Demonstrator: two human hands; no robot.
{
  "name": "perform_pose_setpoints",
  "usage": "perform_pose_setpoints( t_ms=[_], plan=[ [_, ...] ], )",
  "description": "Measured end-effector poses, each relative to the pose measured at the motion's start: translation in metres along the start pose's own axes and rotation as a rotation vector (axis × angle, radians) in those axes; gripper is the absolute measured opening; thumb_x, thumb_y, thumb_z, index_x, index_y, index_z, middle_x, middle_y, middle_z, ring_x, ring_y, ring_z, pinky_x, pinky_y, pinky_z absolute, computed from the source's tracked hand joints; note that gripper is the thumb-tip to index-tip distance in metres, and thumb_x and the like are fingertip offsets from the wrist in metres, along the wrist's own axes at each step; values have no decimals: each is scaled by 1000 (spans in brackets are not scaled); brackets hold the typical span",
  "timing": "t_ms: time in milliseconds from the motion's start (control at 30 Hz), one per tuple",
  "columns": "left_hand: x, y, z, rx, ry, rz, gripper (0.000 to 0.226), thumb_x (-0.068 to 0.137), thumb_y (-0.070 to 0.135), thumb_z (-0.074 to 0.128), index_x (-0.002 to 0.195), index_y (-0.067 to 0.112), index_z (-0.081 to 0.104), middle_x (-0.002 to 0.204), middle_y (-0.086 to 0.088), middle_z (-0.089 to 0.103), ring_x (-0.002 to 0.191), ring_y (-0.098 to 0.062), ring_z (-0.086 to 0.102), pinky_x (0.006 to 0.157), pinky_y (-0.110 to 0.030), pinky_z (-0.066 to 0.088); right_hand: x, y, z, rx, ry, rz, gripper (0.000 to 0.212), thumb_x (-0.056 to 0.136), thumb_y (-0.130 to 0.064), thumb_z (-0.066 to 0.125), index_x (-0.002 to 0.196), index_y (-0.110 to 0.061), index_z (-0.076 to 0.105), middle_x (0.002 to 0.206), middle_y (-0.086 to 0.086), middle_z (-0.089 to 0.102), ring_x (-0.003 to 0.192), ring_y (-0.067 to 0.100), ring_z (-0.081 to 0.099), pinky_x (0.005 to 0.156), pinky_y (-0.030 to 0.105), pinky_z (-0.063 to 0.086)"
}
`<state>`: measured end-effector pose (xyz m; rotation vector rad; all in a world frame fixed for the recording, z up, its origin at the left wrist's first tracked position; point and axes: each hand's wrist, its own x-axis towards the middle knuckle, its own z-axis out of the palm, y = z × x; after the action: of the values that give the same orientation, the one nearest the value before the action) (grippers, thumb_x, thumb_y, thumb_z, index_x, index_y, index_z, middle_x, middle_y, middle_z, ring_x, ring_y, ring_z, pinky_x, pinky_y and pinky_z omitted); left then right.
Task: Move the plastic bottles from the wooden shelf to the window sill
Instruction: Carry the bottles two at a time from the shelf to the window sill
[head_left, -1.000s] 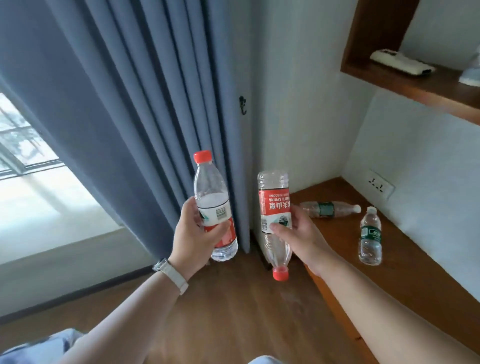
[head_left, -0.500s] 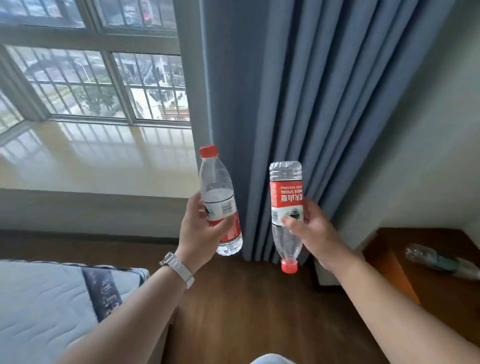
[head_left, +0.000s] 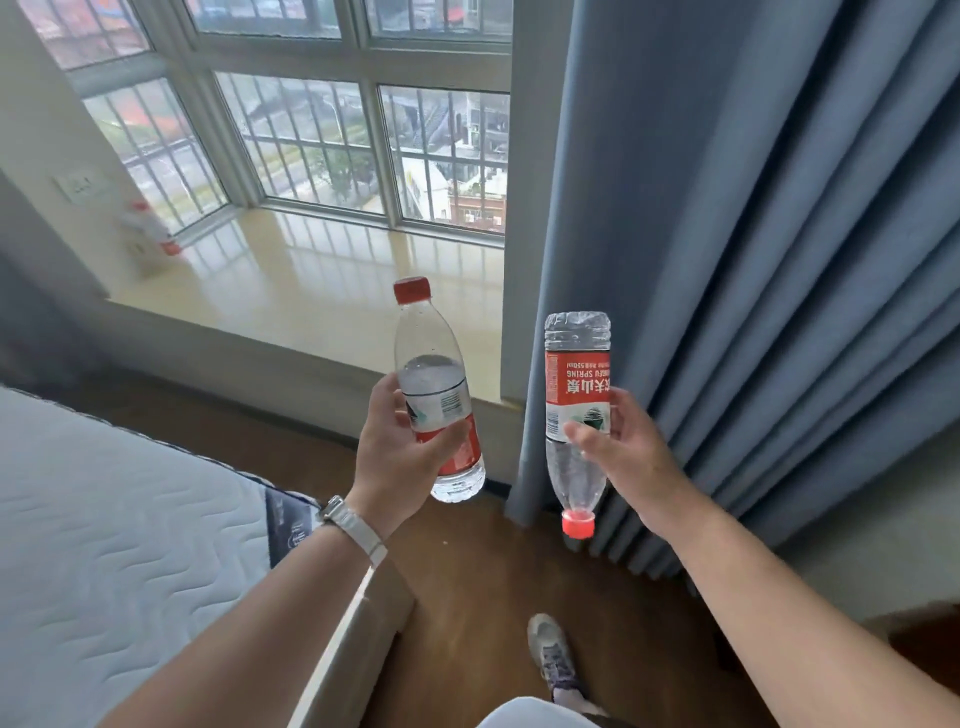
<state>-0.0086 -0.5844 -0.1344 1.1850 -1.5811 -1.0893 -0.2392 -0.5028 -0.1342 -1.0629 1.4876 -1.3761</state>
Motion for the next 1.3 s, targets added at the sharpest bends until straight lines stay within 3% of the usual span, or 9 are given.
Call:
perform_pose_setpoints(
  t_ms=[100, 233, 467, 633, 800, 933, 1133, 1300],
  plan=[
    [28, 0, 7, -14, 74, -41, 76, 70, 32, 88, 134, 25, 46, 117, -2, 62, 106, -20, 64, 87, -47, 60, 44, 1, -3, 15, -64, 15, 34, 90, -12, 70, 118, -23, 55, 107, -2, 71, 93, 4, 70, 74, 18, 53],
    [73, 9, 25, -6, 153, -77, 82, 60, 44, 85, 131, 28, 47, 115, -3, 64, 105, -23, 66, 86, -52, 60, 106, -7, -10, 24, -163, 14, 37, 89, -12, 72, 116, -29, 52, 111, 1, 68, 99, 10, 69, 80, 24, 54],
    [135, 15, 56, 50, 251, -81, 71, 74, 21, 88, 130, 30, 45, 114, -1, 63, 102, -21, 65, 83, -41, 59, 198, -11, -23, -10, -324, 32, 41, 86, -22, 76, 117, -33, 52, 113, 0, 69, 102, 14, 69, 93, 42, 55],
    [160, 10, 50, 89, 335, -78, 67, 78, 14, 84, 131, 25, 44, 114, 0, 62, 103, -19, 64, 79, -31, 59, 245, -11, -10, -50, -410, 33, 47, 82, -33, 78, 121, -33, 52, 115, -1, 69, 103, 12, 69, 92, 42, 55],
    [184, 3, 25, 113, 448, -86, 66, 78, 15, 85, 129, 30, 45, 114, 4, 63, 104, -20, 65, 83, -37, 60, 283, -17, 25, -43, -525, 50, 54, 82, -34, 79, 126, -32, 48, 113, 0, 69, 97, 12, 71, 83, 35, 59],
    [202, -13, -1, 107, 513, -99, 68, 77, 20, 86, 129, 32, 44, 119, 1, 63, 110, -21, 65, 87, -41, 60, 314, -20, 66, -71, -581, 22, 59, 79, -35, 81, 127, -28, 48, 112, 1, 69, 96, 14, 72, 85, 40, 58],
    [254, -47, -59, 82, 591, -106, 69, 75, 26, 86, 130, 32, 44, 122, 2, 63, 113, -20, 64, 90, -42, 59, 368, -29, 141, -141, -610, 19, 51, 84, -25, 77, 128, -27, 49, 109, -4, 67, 90, 6, 70, 73, 22, 54],
    [309, -75, -116, 75, 628, -119, 68, 77, 21, 86, 130, 32, 44, 120, 4, 61, 112, -19, 62, 89, -38, 59, 418, -38, 206, -209, -608, 34, 48, 83, -30, 77, 122, -34, 49, 112, -4, 67, 96, 10, 69, 84, 37, 59]
  ],
)
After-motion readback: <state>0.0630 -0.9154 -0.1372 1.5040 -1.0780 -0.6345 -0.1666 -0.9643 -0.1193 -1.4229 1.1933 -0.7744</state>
